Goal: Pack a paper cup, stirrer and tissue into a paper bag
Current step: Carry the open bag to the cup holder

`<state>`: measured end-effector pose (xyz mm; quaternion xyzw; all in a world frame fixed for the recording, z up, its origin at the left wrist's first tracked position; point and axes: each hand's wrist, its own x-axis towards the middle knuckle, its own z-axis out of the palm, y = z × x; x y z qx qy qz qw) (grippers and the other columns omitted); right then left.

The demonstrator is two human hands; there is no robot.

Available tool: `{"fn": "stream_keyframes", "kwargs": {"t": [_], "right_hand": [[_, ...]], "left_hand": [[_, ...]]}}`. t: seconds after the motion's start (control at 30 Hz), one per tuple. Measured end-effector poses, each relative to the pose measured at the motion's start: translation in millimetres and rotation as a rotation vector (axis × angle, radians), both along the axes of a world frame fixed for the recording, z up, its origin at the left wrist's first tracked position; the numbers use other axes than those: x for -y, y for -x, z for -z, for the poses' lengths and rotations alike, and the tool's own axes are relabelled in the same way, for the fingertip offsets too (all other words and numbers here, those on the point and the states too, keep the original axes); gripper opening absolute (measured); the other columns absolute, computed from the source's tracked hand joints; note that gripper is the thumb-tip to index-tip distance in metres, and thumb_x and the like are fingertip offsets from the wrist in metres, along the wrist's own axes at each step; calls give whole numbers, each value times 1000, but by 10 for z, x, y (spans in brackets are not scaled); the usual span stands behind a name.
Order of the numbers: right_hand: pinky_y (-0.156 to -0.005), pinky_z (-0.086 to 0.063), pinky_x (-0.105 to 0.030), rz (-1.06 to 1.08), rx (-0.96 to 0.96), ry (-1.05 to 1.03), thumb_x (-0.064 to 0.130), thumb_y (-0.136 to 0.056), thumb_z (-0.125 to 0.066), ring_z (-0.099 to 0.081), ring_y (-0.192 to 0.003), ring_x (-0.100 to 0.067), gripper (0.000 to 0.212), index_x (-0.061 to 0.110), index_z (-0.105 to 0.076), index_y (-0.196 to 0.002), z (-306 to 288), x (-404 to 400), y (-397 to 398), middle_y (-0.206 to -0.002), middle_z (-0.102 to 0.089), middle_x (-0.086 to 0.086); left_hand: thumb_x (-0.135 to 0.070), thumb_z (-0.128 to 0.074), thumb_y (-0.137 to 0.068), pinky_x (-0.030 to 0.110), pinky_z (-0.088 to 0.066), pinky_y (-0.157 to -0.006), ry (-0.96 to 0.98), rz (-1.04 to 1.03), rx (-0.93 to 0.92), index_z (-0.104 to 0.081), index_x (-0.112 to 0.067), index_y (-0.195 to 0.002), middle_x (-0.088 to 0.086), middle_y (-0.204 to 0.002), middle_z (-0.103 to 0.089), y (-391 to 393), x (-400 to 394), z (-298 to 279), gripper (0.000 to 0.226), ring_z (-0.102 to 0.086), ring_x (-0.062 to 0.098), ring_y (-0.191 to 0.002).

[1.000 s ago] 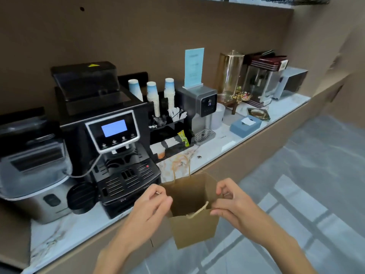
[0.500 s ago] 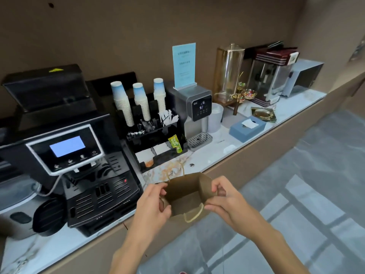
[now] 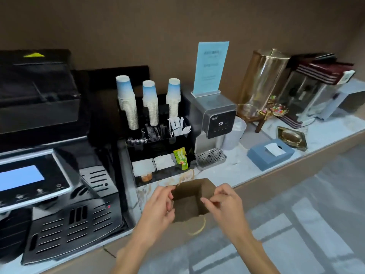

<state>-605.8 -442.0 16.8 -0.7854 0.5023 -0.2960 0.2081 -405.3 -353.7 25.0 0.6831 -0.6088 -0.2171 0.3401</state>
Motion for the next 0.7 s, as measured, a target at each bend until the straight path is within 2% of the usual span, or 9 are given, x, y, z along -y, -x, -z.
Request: {"fn": "stream_keyframes", "kwargs": {"t": [0.07, 0.1, 0.17, 0.23, 0.37, 0.43, 0.5, 0.57, 0.7], "right_hand": [[-70, -47, -20, -3, 49, -75, -1, -76, -80, -48, -58, -8, 17, 13, -71, -74, 37, 149, -134, -91, -38, 5], [-70, -50, -21, -14, 61, -105, -8, -77, -77, -48, -56, -10, 26, 16, -73, -85, 48, 208, -192, -96, -35, 6], [-69, -48, -14, -64, 7, -121, -9, -79, -73, -50, -51, -7, 36, 20, -74, -101, 103, 341, -283, -100, -37, 4], [-69, -42, -3, -123, -31, -152, -4, -83, -72, -52, -50, 0, 38, 22, -75, -110, 131, 487, -351, -97, -43, 4], [-74, -38, 5, -226, -48, -205, -4, -86, -67, -58, -67, 0, 44, 22, -70, -121, 157, 724, -502, -93, -48, 7], [-78, -36, 4, -262, -69, -201, -4, -86, -66, -54, -67, 2, 46, 18, -67, -126, 197, 819, -574, -90, -45, 14], [-81, -35, 2, -285, -79, -197, -3, -87, -66, -51, -69, 6, 47, 15, -65, -130, 235, 922, -625, -89, -44, 17], [-77, -36, 3, -314, -79, -198, -4, -87, -65, -51, -69, 6, 47, 14, -65, -131, 274, 1040, -650, -88, -48, 10], [-74, -36, 5, -387, -99, -236, -4, -87, -64, -52, -68, 5, 50, 18, -65, -131, 309, 1293, -660, -88, -49, 10]], "left_hand": [[-1, -65, -85, 16, -46, -86, -12, 11, 0, -45, -22, -136, -18, -95, -41, -68, 106, 50, 59, -49, 7, -80], [-2, -65, -85, 18, -46, -89, -19, 11, -6, -44, -23, -137, -19, -96, -41, -102, 147, 75, 60, -49, 7, -81], [-3, -66, -86, 19, -46, -90, -33, -10, -9, -44, -24, -137, -18, -98, -40, -183, 225, 137, 59, -49, 7, -80], [-2, -66, -86, 18, -47, -89, -29, -44, 7, -48, -24, -134, -16, -100, -38, -253, 284, 188, 56, -49, 5, -78], [2, -65, -85, 15, -46, -88, 5, -218, 7, -56, -25, -124, -8, -108, -31, -321, 389, 264, 49, -51, 3, -73], [2, -64, -86, 14, -44, -92, -28, -305, 7, -58, -24, -125, -4, -116, -30, -329, 445, 292, 48, -53, 4, -73], [0, -62, -89, 11, -41, -93, -70, -364, 2, -61, -21, -126, 1, -117, -35, -348, 516, 305, 43, -52, 5, -75], [-4, -57, -92, 8, -37, -89, -125, -403, 13, -60, -19, -128, 1, -114, -43, -374, 612, 314, 39, -53, 5, -77], [-10, -48, -94, 25, -51, -95, -342, -485, 12, -43, -17, -142, 5, -122, -60, -384, 851, 307, 49, -64, 11, -91]]}}
